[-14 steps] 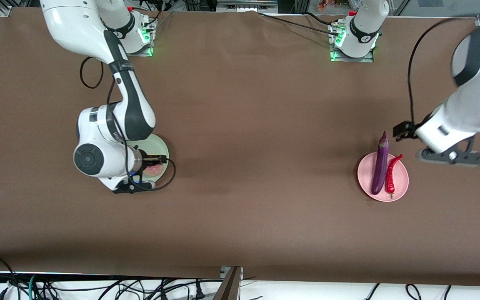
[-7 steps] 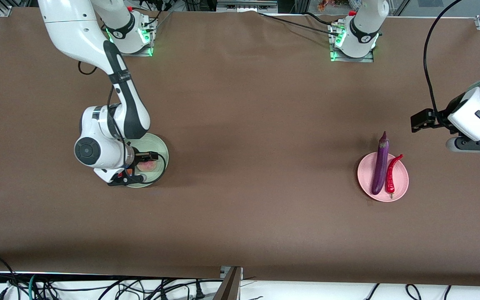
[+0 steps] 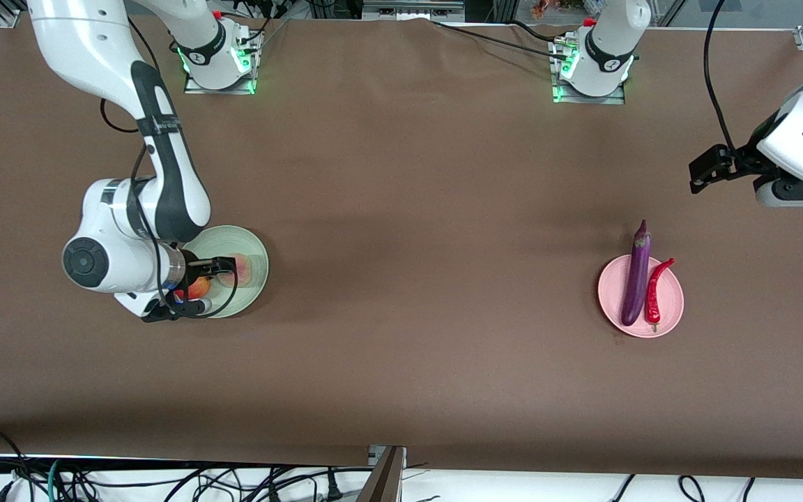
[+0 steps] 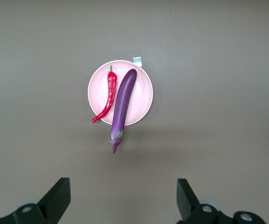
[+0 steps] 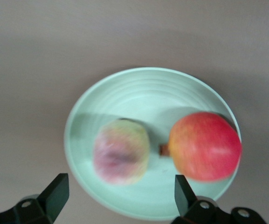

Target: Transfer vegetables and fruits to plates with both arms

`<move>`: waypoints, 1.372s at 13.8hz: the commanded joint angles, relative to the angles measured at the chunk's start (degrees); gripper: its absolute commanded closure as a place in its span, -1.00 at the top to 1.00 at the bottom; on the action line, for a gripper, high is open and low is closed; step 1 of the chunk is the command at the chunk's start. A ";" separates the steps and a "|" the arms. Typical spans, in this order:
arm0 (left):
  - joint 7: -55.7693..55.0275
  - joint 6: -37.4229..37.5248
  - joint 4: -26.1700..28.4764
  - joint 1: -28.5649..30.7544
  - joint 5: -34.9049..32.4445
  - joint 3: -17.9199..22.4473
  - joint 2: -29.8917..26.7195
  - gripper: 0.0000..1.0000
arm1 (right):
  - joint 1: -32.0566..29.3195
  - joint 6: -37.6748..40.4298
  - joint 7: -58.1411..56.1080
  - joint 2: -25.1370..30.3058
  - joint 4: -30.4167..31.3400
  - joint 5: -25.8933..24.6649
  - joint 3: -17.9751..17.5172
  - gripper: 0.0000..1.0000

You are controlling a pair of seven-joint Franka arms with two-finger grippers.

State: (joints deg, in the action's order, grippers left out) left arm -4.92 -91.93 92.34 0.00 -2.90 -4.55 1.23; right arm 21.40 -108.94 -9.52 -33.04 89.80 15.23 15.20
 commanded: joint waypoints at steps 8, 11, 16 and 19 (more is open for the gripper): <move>1.32 0.26 -0.23 -0.09 0.96 0.24 0.18 1.00 | 0.49 18.49 8.55 24.85 -0.85 -8.55 0.00 1.00; 1.23 0.61 -0.23 -0.18 1.05 0.24 0.09 1.00 | 0.49 20.61 8.64 30.82 3.00 -8.81 0.35 1.00; 1.23 0.78 -0.23 -0.09 1.05 0.24 0.18 1.00 | -4.93 20.61 9.08 34.54 6.53 -13.02 -5.24 1.00; 1.32 0.78 -0.23 -0.09 1.05 0.24 0.18 1.00 | -7.60 20.79 9.08 34.28 5.75 -15.74 -9.14 1.00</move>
State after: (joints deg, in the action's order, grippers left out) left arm -4.92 -91.87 92.47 -0.16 -2.90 -4.52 1.40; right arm 15.54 -87.93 -1.45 0.10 94.81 1.49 8.43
